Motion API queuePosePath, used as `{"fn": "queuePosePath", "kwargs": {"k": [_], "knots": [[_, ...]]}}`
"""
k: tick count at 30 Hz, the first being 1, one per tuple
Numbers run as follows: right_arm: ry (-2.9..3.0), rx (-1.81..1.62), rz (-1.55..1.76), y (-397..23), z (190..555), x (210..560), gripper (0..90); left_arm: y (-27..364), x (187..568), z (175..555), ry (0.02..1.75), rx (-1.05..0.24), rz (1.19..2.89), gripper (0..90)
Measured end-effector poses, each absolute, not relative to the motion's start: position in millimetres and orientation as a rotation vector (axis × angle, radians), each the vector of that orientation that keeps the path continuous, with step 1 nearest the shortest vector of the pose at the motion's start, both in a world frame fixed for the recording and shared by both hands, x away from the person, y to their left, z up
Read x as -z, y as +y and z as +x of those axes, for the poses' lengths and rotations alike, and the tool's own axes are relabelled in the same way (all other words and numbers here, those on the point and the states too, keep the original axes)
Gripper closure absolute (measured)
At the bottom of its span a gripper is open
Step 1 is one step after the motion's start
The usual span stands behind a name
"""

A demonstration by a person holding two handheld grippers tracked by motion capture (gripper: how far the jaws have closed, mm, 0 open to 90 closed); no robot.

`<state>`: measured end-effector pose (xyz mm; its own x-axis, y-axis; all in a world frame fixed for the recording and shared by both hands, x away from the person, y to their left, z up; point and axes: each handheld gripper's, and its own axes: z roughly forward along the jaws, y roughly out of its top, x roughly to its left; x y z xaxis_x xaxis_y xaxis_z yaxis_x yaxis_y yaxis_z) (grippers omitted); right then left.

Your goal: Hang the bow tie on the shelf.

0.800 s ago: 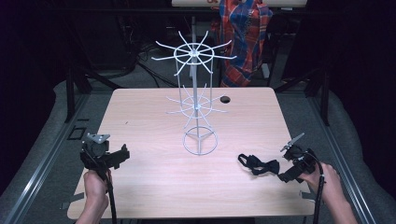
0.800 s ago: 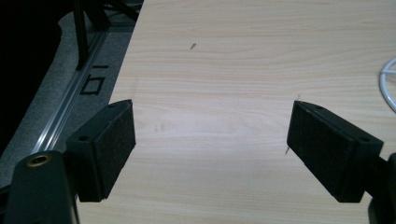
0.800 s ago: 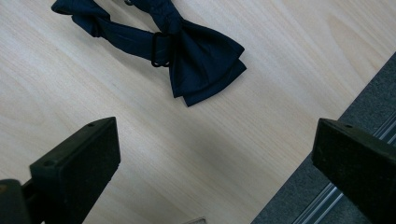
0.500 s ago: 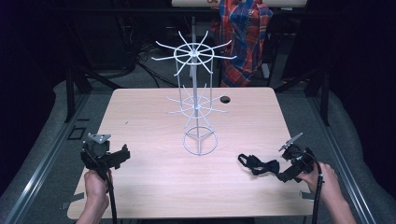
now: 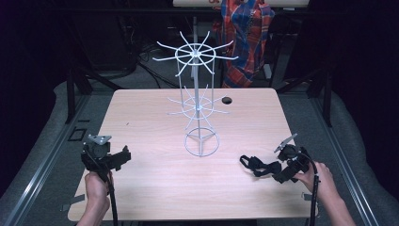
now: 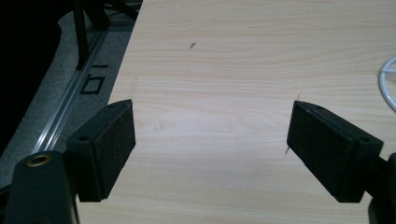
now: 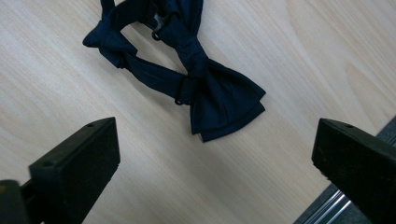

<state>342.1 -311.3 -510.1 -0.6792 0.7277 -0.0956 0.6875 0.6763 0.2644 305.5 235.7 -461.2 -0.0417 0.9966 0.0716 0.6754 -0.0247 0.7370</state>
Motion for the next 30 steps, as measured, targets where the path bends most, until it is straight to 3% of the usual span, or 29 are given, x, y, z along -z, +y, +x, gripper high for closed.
{"fn": "queuePosePath", "kwargs": {"k": [7, 19, 26, 30], "knots": [[2.751, -0.332, 1.06, -299.1, 352.7, 512.4, 8.6, 235.0, 461.9, 306.2, 1.76, -0.853, 1.753, 15.8], [2.784, -0.31, 1.04, -283.1, 365.4, 521.5, 32.5, 234.0, 462.4, 306.4, 1.757, -0.858, 1.759, 15.8], [2.792, -0.262, 1.052, -279.9, 366.7, 528.1, 41.3, 234.0, 463.2, 306.9, 1.758, -0.86, 1.757, 15.8], [2.782, -0.221, 1.039, -278.8, 365.3, 531.4, 53.1, 233.3, 463.6, 307.1, 1.755, -0.863, 1.76, 15.8]]}}
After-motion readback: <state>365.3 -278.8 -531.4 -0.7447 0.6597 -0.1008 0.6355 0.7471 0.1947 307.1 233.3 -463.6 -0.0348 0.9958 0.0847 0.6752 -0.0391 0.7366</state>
